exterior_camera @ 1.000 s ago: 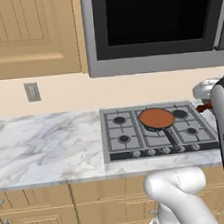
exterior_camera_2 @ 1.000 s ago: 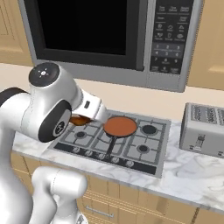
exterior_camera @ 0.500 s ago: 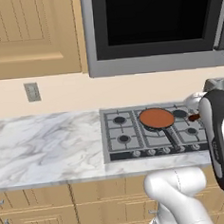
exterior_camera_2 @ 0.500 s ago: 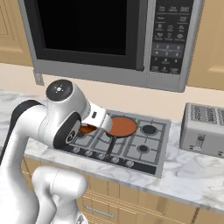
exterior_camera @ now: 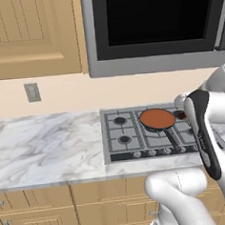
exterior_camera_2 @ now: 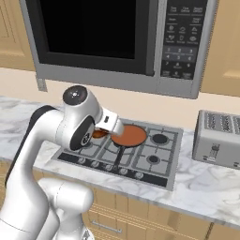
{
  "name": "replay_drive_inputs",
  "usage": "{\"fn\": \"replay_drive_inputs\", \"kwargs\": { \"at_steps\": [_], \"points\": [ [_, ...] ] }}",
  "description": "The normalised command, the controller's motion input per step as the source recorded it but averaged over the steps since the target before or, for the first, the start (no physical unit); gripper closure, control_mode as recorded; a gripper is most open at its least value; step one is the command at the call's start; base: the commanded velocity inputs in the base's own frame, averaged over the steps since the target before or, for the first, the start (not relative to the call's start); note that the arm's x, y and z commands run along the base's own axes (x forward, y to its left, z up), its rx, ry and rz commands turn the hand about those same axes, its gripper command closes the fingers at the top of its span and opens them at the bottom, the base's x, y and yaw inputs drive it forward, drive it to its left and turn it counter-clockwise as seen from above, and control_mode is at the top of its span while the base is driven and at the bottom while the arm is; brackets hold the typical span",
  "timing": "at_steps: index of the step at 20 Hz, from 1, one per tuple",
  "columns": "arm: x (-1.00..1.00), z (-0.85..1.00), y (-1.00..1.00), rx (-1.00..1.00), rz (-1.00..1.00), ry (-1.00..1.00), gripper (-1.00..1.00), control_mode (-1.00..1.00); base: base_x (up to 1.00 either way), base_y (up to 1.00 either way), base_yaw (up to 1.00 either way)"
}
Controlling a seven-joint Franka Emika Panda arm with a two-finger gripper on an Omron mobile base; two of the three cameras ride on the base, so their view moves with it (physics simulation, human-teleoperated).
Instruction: Retrieve the chicken drumstick from the fridge and place it on the saucepan with marinade on the stove.
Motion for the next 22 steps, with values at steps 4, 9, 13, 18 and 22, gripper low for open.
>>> {"fn": "replay_drive_inputs", "kwargs": {
  "at_steps": [4, 9, 13, 18, 22],
  "points": [
    [0.58, -0.17, 0.00, 0.00, 0.00, 0.03, 1.00, -1.00, 0.00, 0.00, 0.00],
    [0.52, -0.27, 0.00, 0.00, 0.00, 0.01, 1.00, -1.00, 0.00, 0.00, 0.00],
    [0.47, -0.40, 0.00, 0.00, 0.01, 0.00, 1.00, -1.00, 0.00, 0.00, 0.00],
    [0.49, -0.33, 0.00, 0.00, 0.01, 0.00, 1.00, -1.00, 0.00, 0.00, 0.00],
    [0.51, -0.33, -0.04, 0.00, 0.01, 0.00, 1.00, -1.00, 0.00, 0.00, 0.00]
  ]
}}
